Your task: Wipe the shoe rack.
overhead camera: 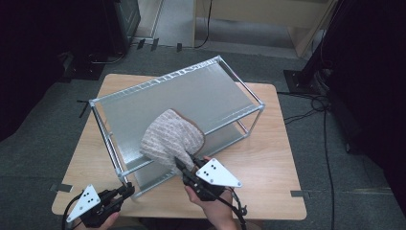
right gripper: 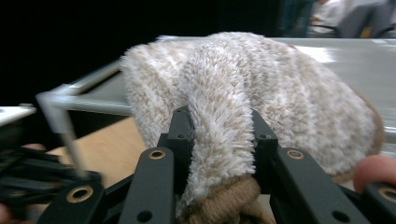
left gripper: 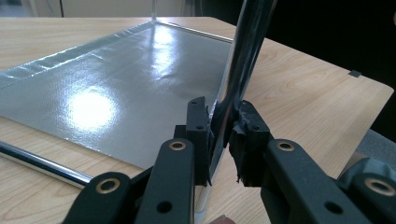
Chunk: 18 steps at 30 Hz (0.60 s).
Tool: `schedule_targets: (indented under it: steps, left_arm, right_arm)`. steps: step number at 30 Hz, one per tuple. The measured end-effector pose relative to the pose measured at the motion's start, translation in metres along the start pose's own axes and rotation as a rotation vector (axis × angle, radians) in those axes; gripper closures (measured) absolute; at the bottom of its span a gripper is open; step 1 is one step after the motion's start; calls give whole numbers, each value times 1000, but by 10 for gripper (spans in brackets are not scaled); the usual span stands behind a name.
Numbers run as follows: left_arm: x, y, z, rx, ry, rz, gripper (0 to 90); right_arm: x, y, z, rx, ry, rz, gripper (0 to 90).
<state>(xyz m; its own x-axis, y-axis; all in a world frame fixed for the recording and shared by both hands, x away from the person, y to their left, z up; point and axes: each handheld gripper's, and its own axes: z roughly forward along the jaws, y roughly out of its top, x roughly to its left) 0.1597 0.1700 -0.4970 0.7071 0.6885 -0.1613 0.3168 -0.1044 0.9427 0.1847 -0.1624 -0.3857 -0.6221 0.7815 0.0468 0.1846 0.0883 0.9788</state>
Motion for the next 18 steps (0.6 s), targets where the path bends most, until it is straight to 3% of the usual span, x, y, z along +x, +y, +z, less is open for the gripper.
schedule_targets:
  steps: [1,8,18]
  left_arm:
    - [0,0,0,0,0,-1,786]
    - [0,0,0,2,3,1,787]
    - [0,0,0,3,1,3,787]
  right_arm:
    - [0,0,0,0,0,0,694]
    - [-42,-2,-12,4,-161,24,694]
    - [-107,-5,-29,2,-361,115,695]
